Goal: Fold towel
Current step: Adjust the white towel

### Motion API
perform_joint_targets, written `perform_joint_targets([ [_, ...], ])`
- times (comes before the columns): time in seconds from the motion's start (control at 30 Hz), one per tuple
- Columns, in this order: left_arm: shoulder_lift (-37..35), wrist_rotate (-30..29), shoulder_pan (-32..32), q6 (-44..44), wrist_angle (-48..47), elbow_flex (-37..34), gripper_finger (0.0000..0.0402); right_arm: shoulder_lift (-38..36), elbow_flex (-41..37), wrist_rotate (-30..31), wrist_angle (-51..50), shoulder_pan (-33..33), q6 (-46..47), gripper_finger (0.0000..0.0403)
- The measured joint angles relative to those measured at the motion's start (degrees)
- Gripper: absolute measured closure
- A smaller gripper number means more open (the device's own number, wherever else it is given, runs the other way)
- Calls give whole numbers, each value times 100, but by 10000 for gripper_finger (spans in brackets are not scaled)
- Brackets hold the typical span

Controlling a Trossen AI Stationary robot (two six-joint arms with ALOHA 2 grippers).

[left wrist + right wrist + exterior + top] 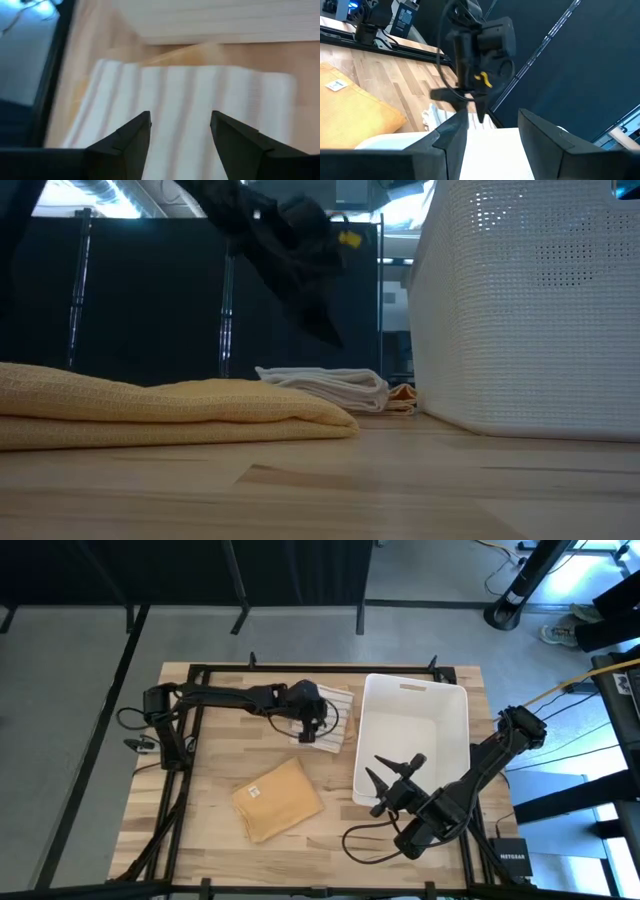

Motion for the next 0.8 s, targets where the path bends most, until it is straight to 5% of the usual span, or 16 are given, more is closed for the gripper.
perform_joint_targets([
  [0.33,747,114,484,-223,-503,-2,215,0,0,-2,-7,-1,-18,226],
  [0.8,430,-459,488,-714,-2905,-165,215,0,0,-121,-1,-1,-106,226],
])
